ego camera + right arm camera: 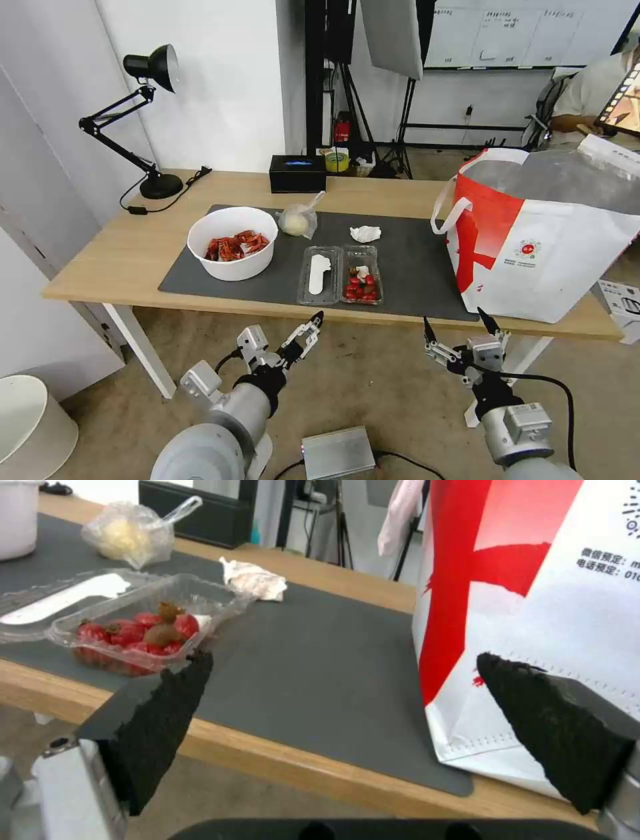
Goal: Pick up the trash from the table and place it into the takeout bag.
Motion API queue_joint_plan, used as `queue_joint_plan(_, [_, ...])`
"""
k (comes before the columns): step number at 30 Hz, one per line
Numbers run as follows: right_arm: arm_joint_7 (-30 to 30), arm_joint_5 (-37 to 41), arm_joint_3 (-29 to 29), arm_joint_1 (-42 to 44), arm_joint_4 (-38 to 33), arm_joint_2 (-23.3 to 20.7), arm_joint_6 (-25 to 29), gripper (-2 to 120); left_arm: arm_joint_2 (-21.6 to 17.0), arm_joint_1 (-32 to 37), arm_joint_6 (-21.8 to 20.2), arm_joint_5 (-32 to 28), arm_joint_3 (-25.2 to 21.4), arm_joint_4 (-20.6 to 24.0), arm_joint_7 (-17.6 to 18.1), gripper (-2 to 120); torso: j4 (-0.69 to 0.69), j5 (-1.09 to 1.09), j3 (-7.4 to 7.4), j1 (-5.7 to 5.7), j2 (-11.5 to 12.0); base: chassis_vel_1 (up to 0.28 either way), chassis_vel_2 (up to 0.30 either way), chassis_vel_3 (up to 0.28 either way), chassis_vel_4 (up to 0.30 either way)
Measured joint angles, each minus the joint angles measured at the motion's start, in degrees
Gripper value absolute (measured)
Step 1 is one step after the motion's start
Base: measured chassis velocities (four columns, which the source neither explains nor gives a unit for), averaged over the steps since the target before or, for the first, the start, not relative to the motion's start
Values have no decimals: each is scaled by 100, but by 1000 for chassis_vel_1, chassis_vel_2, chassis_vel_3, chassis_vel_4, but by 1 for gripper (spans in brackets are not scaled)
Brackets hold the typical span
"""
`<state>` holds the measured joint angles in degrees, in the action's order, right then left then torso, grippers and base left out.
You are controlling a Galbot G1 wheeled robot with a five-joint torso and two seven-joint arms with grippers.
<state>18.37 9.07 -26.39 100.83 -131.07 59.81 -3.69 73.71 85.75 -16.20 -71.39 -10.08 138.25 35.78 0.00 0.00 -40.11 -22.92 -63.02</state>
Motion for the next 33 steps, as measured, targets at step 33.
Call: queue_joint_plan(33, [-20,6,12,-58,35,38,-2,100,0,-112,30,62,100,-151,-10,100,0,0,0,0,0,0,0,0,0])
